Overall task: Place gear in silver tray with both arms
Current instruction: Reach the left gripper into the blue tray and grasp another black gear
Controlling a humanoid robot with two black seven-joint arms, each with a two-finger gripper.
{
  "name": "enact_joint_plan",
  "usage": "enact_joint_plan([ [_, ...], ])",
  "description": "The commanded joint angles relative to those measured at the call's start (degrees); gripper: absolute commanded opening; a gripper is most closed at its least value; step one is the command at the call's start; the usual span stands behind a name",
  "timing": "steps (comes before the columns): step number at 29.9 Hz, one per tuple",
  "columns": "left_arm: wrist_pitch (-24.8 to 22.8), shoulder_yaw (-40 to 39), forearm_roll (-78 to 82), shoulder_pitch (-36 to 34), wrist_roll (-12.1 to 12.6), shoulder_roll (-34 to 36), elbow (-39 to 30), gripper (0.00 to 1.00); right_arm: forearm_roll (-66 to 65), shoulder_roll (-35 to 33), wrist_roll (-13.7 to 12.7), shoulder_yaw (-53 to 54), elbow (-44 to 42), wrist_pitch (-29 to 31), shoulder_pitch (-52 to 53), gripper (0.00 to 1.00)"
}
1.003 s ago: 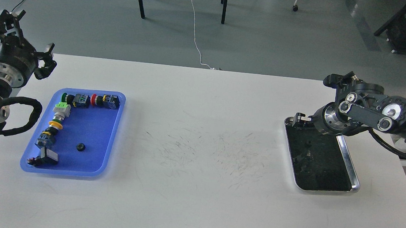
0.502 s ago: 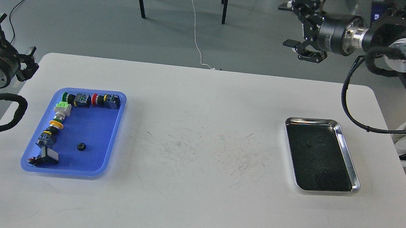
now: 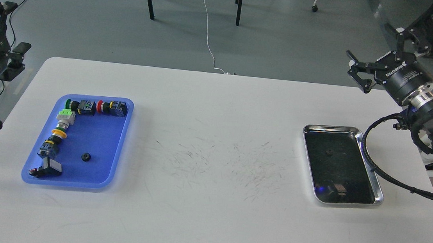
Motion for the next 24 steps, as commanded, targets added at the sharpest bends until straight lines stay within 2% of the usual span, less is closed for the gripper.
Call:
enact_joint_plan([
  [1,-0.3,7.8,9.3,0.2,-0.2,7.8,-7.4,0.98,0.2,0.2,0.5,0.3,0.3,0.0,-3.6,0.97],
  [6,-0.2,18.8,25.4,0.4,-0.7,18.7,-16.8,0.98,0.1,0.3,0.4,-0.7,0.6,0.0,-5.1,0.97],
  [9,-0.3,22.4,35.8,0.4,-0.5,21.4,-20.5,0.98,0.1,0.5,0.5,-0.8,0.9,0.0,-5.1,0.97],
  [15,-0.4,25.1,59.8,1.3,-0.2,20.5,-19.9,0.97,0.0,1.2,0.6,-1.0,1.0,0.0,-5.1,0.97],
  [17,-0.4,25.5,66.9,1.2,-0.2,17.9,-18.8,0.97,0.0,1.2,0.5,-1.0,1.1,0.0,-5.1,0.97],
  [21,-1.0,25.8,72.4,1.3,-0.3,12.6,-17.3,0.96,0.0,1.1,0.6,-1.0,1.1,0.0,-5.0,0.97],
  [24,-1.3,28.7,72.6,1.4,-0.2,10.1,-15.4,0.95,0.0,1.1,0.6,-1.0,1.1,0.0,-5.0,0.97],
])
